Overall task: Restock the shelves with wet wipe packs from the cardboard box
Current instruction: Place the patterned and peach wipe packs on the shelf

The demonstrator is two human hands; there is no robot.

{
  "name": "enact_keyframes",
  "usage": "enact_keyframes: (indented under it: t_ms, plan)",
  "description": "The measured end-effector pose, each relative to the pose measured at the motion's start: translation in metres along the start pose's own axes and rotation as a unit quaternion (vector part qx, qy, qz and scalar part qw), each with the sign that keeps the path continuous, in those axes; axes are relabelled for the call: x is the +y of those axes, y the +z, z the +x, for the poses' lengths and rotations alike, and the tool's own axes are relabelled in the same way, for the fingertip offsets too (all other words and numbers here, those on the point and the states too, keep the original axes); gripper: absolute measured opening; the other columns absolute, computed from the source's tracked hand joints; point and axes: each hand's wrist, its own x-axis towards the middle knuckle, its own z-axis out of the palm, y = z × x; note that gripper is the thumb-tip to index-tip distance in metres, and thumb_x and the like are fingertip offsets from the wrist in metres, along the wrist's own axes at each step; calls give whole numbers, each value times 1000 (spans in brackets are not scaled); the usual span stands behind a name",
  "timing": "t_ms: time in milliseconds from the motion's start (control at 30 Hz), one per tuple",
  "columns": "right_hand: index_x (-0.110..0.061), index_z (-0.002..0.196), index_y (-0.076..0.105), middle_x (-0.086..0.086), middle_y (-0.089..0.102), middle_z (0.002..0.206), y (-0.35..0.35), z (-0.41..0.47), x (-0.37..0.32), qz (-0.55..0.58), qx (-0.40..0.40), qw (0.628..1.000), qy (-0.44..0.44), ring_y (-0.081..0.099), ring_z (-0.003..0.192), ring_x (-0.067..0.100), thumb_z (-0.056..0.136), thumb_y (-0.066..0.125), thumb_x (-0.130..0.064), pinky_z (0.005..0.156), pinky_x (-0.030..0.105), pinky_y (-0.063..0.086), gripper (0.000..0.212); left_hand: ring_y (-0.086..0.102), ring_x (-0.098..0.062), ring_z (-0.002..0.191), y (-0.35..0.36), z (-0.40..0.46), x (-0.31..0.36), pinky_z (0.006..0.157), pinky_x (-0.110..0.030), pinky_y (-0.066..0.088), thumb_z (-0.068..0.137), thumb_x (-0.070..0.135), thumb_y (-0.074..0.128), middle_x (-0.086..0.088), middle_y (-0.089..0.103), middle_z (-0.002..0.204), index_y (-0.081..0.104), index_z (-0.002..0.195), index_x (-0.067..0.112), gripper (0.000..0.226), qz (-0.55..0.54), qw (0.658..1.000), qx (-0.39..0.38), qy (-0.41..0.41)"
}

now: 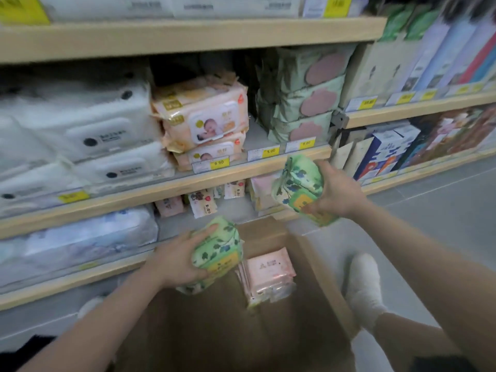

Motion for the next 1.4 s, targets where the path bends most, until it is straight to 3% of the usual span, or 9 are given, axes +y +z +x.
enact_keyframes:
  t_ms: [167,267,400,500,667,933,1100,1200,1400]
  plan:
    - [-21,141,25,9,42,132,-23,59,-36,-116,99,986,-64,42,120,32,60,76,-56,99,45,35,103,50,-21,113,-62,6,-27,88,-30,45,58,74,50,-1,40,132,-19,130,66,100,13,997,73,-2]
    - [-20,140,26,10,40,127,-28,91,-54,-178,141,967,-112,41,116,31,65,71,-60,99,43,33,96,50,-19,100,-81,19,-38,79,-31,43,60,72,51,2,43,114,-22,126,70,98,19,996,84,12]
    - [-20,142,26,7,43,128,-21,124,-68,-250,140,944,-161,42,118,30,66,78,-45,107,41,27,96,47,-16,97,-86,37,-45,79,-33,44,55,76,43,5,39,105,-22,125,71,95,20,995,90,24]
    - [-22,144,23,3,42,133,-23,135,-76,-275,125,937,-177,40,123,27,68,76,-44,106,41,27,96,41,-13,94,-86,48,-45,77,-31,41,60,73,52,8,36,102,-20,128,69,99,20,996,85,34]
    - [-25,145,22,1,42,138,-31,144,-79,-281,113,933,-193,39,127,25,68,76,-37,104,40,31,95,41,-12,106,-89,58,-43,79,-29,40,68,64,65,11,34,113,-16,131,67,102,16,996,84,35]
    - [-22,146,23,4,37,145,-29,149,-87,-253,105,936,-223,33,133,25,69,78,-22,113,37,22,95,42,-19,125,-104,61,-32,93,-37,44,60,61,70,11,26,150,-23,133,61,118,-49,991,119,43]
    - [-20,147,24,6,36,146,-26,161,-89,-227,102,935,-253,32,135,25,70,76,-14,115,36,19,93,40,-19,131,-111,64,-26,97,-36,43,63,53,78,14,17,156,-32,129,58,128,-44,991,124,28]
    - [-19,146,26,7,36,147,-23,167,-85,-208,105,935,-266,31,135,26,70,74,-6,111,34,24,91,43,-20,128,-111,65,-23,95,-36,44,62,53,78,12,19,155,-34,129,57,131,-41,991,122,24]
    - [-19,149,19,9,34,147,-18,178,-77,-194,72,943,-260,32,135,29,69,79,-25,112,40,27,100,41,-19,129,-113,64,-24,95,-34,43,62,54,78,13,18,155,-34,129,58,130,-49,992,114,20]
